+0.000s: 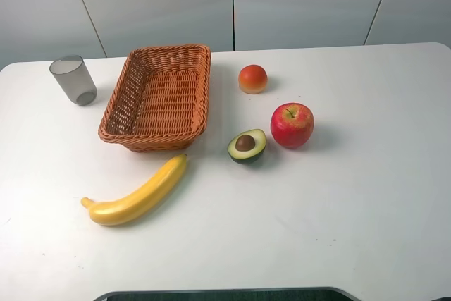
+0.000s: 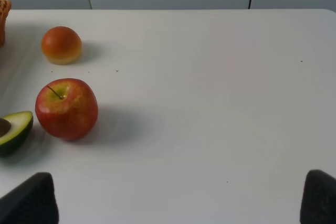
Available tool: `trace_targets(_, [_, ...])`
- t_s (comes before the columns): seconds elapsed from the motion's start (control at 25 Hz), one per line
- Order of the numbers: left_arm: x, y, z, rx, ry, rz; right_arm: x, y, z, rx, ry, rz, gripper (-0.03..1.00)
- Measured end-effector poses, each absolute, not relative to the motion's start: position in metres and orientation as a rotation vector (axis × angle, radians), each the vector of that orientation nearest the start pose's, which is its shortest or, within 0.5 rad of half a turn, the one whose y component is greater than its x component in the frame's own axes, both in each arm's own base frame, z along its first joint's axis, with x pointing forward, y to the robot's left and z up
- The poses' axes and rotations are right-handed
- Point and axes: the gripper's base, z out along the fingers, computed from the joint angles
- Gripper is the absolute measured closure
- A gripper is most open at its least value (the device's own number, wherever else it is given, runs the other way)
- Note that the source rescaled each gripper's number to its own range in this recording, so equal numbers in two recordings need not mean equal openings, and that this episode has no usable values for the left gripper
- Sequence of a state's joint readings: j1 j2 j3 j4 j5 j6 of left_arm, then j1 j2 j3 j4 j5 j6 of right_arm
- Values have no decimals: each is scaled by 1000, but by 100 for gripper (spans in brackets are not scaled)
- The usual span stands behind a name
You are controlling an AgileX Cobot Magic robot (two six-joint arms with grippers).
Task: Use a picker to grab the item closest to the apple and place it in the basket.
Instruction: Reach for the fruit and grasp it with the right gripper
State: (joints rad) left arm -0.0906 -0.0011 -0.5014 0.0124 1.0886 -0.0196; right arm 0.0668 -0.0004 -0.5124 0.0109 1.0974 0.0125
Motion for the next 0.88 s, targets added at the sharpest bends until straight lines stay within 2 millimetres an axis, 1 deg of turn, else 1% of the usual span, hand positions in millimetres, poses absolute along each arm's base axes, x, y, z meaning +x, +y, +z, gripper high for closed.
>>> trace_targets(0.2, [-6,2,275,73,2069,-53,-8,1,278,-58,2070,70,-3])
trace_targets(0.28, [-6,2,275,75,2069,-52,-8,2,277,-60,2096,91,-3])
trace_targets(0.36, [-6,2,275,75,2069,-52,-2,4,284,-57,2137,114,-3])
trace_targets(0.44, [-6,2,275,75,2069,-52,9,6,293,-38,2188,137,-3])
trace_targets(0.56, [-6,2,275,73,2069,-53,35,8,307,-49,2288,130,-3])
trace_targets(0.72, [-6,2,276,73,2067,-53,71,12,317,-224,2401,79,-3])
trace_targets(0.88, [-6,2,276,73,2067,-53,108,23,314,-422,2513,107,-3])
